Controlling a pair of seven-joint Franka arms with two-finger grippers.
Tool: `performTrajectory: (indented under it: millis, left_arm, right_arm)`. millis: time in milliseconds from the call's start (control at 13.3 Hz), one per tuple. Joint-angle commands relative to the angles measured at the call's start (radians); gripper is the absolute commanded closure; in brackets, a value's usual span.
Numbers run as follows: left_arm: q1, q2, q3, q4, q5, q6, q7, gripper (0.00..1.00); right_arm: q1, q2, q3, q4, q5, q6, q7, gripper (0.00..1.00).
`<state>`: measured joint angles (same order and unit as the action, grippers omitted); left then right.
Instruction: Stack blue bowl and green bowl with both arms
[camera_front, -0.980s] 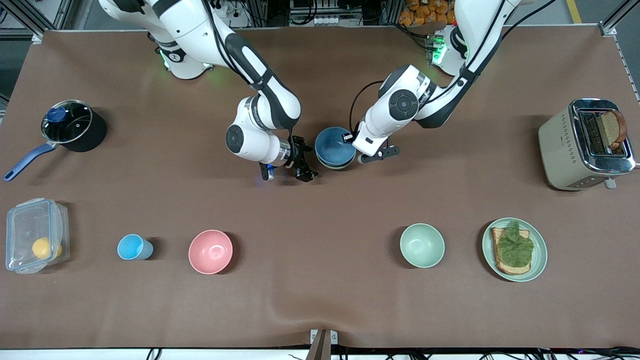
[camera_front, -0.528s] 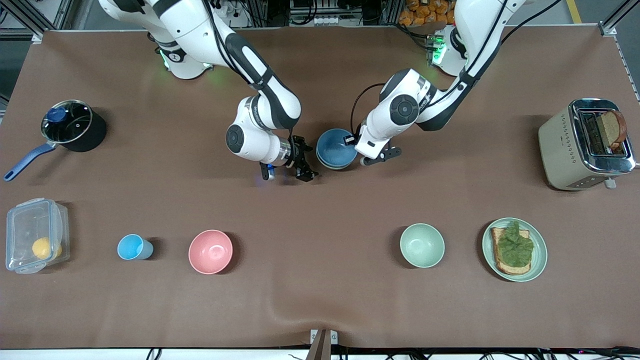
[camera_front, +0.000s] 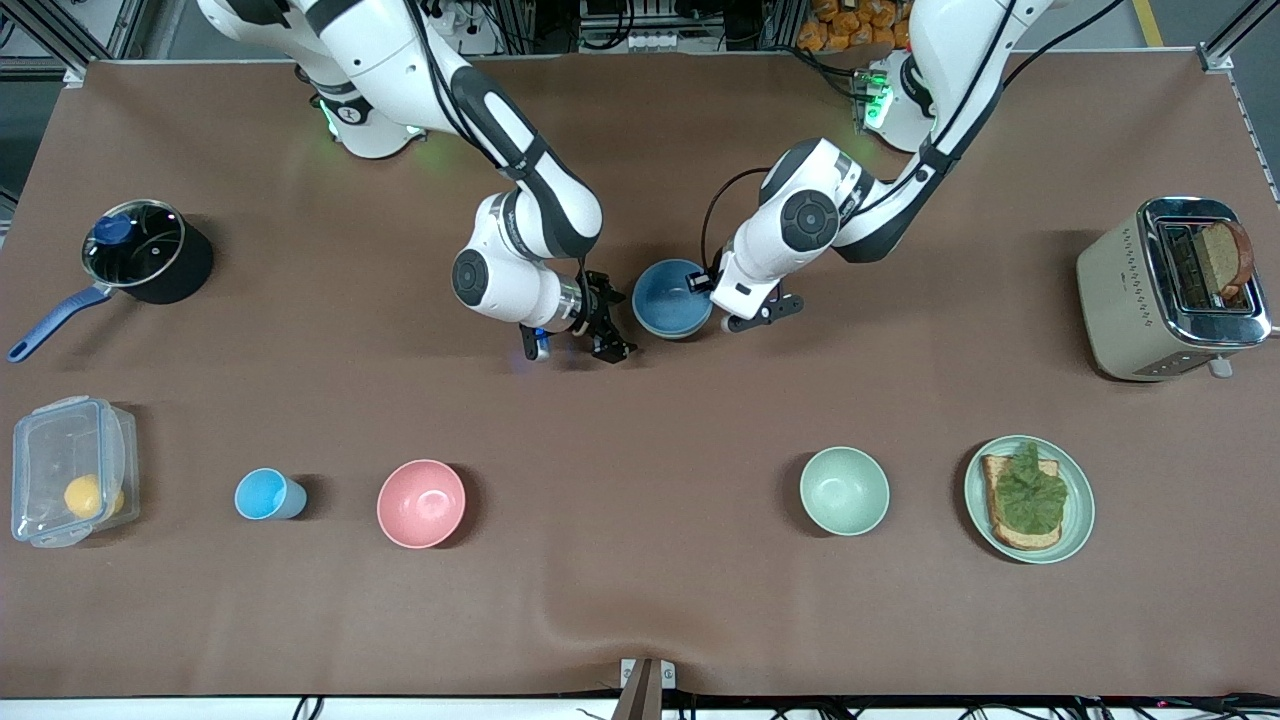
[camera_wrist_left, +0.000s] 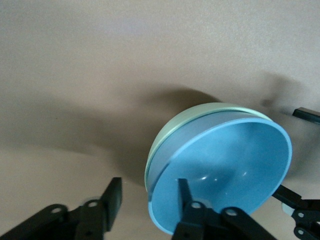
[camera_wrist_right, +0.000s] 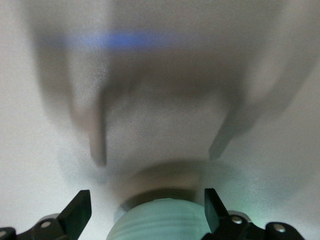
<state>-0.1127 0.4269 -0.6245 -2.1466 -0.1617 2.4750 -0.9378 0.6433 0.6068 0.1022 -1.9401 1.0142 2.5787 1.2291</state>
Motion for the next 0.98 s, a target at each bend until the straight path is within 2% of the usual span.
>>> performTrajectory:
  millis: [0, 75, 226, 302, 452, 603, 754, 905]
  left_arm:
    - [0.004, -0.022, -0.006, 0.034, -0.027, -0.005, -0.05, 0.0]
    - [0.005, -0.054, -0.006, 0.048, -0.027, -0.031, -0.068, 0.0]
    - [0.011, -0.143, -0.001, 0.117, -0.022, -0.169, -0.081, 0.0]
    - [0.031, -0.186, 0.0, 0.154, -0.015, -0.241, -0.081, 0.0]
    - [0.109, -0.25, -0.001, 0.238, 0.01, -0.376, -0.073, 0.0]
    - [0.166, -0.272, -0.001, 0.347, 0.037, -0.512, -0.07, 0.0]
    - [0.191, -0.27, -0.001, 0.472, 0.161, -0.646, -0.055, 0.0]
    - [0.232, -0.278, -0.001, 0.545, 0.244, -0.737, 0.005, 0.0]
  right_arm:
    - [-0.011, 0.004, -0.004, 0.013, 0.015, -0.008, -0.026, 0.0]
    - [-0.017, -0.001, -0.006, 0.012, 0.015, -0.008, -0.034, 0.0]
    - [-0.02, -0.012, -0.016, 0.009, 0.0, -0.015, -0.037, 0.0]
    - [-0.02, -0.016, -0.047, 0.01, -0.035, -0.023, -0.039, 0.0]
    - [-0.021, -0.033, -0.119, 0.02, -0.124, -0.144, -0.037, 0.0]
    - [-0.02, -0.076, -0.205, 0.035, -0.213, -0.298, -0.036, 0.0]
    - [-0.02, -0.122, -0.272, 0.041, -0.279, -0.403, -0.036, 0.0]
    - [-0.024, -0.157, -0.311, 0.047, -0.382, -0.484, -0.042, 0.0]
